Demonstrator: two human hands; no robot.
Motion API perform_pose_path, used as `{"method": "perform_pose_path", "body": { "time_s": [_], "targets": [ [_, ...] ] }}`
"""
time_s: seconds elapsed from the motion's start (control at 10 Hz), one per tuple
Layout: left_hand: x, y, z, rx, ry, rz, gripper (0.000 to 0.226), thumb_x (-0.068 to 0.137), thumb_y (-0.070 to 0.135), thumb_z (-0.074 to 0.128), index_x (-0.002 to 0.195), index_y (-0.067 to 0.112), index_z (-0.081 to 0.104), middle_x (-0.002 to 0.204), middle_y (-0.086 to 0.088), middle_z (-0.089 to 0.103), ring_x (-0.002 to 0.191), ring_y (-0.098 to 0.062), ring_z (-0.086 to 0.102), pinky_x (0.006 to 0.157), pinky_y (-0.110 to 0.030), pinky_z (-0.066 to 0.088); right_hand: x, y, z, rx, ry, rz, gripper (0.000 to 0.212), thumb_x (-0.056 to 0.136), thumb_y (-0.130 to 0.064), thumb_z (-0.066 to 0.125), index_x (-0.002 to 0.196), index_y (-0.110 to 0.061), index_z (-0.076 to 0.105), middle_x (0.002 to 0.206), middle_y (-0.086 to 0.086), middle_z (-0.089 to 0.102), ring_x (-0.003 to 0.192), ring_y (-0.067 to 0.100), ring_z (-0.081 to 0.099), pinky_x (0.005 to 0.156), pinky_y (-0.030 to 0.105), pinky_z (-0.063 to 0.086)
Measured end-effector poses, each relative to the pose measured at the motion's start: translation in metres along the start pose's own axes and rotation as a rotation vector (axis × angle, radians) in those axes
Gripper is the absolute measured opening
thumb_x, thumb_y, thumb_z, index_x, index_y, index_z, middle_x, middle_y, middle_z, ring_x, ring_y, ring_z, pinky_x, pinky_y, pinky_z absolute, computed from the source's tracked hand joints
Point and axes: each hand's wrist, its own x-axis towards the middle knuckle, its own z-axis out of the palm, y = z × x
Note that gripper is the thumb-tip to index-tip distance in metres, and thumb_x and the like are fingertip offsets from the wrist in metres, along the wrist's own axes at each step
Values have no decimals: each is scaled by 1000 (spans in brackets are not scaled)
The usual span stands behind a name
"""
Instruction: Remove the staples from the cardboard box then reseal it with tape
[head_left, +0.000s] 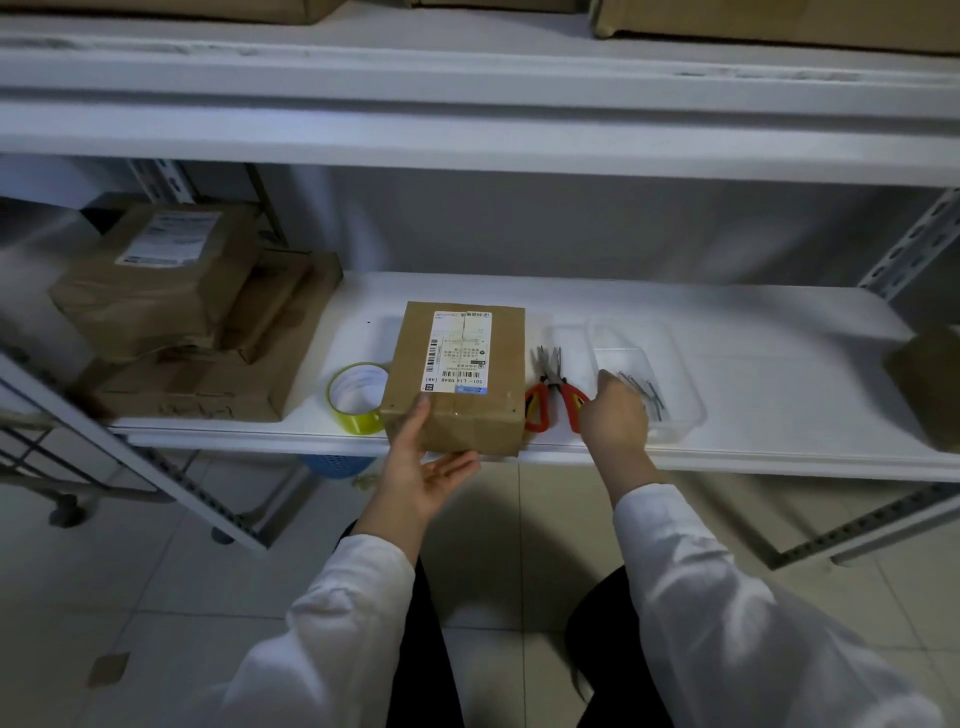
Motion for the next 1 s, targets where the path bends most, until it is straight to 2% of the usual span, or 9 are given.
{"method": "perform_pose_path", "body": {
  "time_s": [0.1, 0.3, 0.5, 0.6, 0.7, 0.8, 0.9, 1.0],
  "targets": [
    [0, 0, -1, -39, 9, 2, 66, 76, 38, 72, 130, 18, 40, 104, -13, 49, 102, -44, 54, 94, -55, 49, -1, -1, 1, -23, -3, 2, 14, 90, -9, 49, 102, -2, 55, 105, 19, 64, 98, 35, 60, 71, 31, 42],
    [0, 3, -2, -50, 14, -5, 71, 75, 36, 73, 133, 17, 36, 106, -13, 47, 110, -45, 52, 83, -51, 54, -5, -5, 6, -49, 4, 27, 23, 94, -14, 49, 111, -2, 55, 106, 19, 64, 100, 35, 61, 81, 36, 49],
    [-2, 10, -2, -25, -14, -44, 70, 78, 39, 70, 134, 17, 36, 103, -13, 46, 106, -47, 53, 88, -56, 50, -9, -8, 5, -90, 25, 15, 24, 91, -16, 50, 110, -1, 53, 110, 19, 62, 104, 37, 58, 87, 39, 47],
    [-9, 13, -2, -5, -34, -49, 73, 77, 41, 70, 138, 20, 35, 123, -20, 43, 110, -48, 52, 85, -56, 50, -14, -9, 5, -75, 60, -4, 26, 89, -17, 52, 108, 0, 50, 115, 18, 58, 111, 39, 52, 93, 42, 44],
    [-16, 14, -1, 42, -38, -38, 70, 78, 43, 69, 137, 22, 38, 141, -18, 38, 112, -47, 52, 85, -54, 50, -21, -11, 0, -55, 58, -29, 33, 92, -28, 51, 112, -1, 52, 116, 18, 58, 113, 39, 50, 95, 45, 43],
    [-27, 19, 2, 147, 3, -28, 67, 79, 50, 66, 135, 26, 38, 144, -16, 37, 119, -41, 49, 99, -55, 43, -31, -15, -7, -16, 66, -71, 35, 92, -28, 50, 117, -4, 54, 118, 18, 58, 115, 39, 49, 97, 45, 42],
    [-43, 24, 5, 262, 64, -14, 67, 74, 62, 63, 127, 26, 43, 143, -11, 40, 128, -33, 43, 104, -50, 37, -46, -23, -20, 34, 60, -95, 38, 90, -17, 48, 127, -6, 51, 126, 16, 56, 120, 37, 47, 97, 40, 38],
    [-57, 34, 12, 221, 126, 22, 63, 76, 71, 52, 119, 25, 48, 137, -4, 51, 128, -26, 46, 110, -46, 31, -59, -30, -34, 66, 66, -125, 40, 92, -10, 44, 131, -6, 50, 132, 16, 53, 122, 35, 47, 96, 36, 39]
  ]
}}
